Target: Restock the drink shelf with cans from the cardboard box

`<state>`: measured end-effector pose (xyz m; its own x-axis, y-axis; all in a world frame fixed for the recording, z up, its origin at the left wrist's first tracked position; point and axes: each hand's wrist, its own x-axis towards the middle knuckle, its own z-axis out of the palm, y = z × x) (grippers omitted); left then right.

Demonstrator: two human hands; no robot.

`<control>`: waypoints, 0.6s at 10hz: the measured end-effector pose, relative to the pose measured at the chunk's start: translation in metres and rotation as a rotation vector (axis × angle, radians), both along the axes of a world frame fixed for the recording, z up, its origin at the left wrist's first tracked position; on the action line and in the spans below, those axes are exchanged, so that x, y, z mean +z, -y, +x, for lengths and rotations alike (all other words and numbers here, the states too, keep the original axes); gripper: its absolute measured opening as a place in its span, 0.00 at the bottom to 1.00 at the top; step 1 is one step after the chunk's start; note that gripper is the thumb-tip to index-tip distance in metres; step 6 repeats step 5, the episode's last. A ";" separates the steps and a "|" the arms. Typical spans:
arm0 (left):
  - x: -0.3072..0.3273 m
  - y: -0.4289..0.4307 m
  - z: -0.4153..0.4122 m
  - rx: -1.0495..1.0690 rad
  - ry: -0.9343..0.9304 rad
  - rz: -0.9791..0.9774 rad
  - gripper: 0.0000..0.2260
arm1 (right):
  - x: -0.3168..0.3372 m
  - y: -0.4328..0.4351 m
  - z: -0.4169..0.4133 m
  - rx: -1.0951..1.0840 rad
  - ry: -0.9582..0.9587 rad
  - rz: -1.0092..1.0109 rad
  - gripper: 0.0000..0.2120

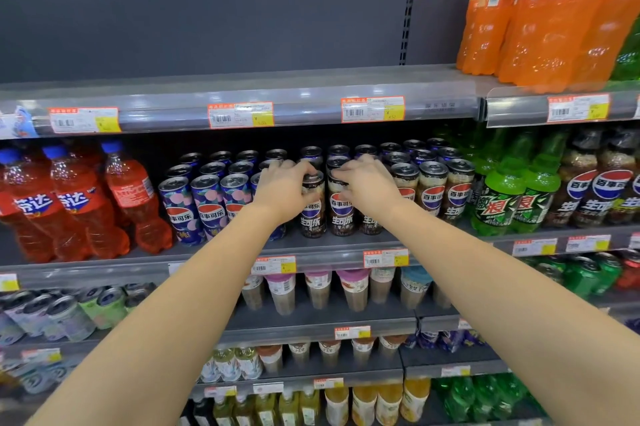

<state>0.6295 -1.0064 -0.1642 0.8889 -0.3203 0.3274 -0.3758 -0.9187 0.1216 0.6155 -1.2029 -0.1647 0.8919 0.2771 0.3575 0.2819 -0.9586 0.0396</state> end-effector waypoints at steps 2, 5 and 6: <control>-0.006 0.005 -0.006 -0.044 0.056 -0.009 0.28 | -0.006 -0.001 -0.006 -0.041 0.024 -0.026 0.22; -0.004 0.011 -0.036 -0.033 0.153 0.004 0.28 | -0.011 0.009 -0.040 -0.006 0.133 0.078 0.24; -0.004 0.011 -0.036 -0.033 0.153 0.004 0.28 | -0.011 0.009 -0.040 -0.006 0.133 0.078 0.24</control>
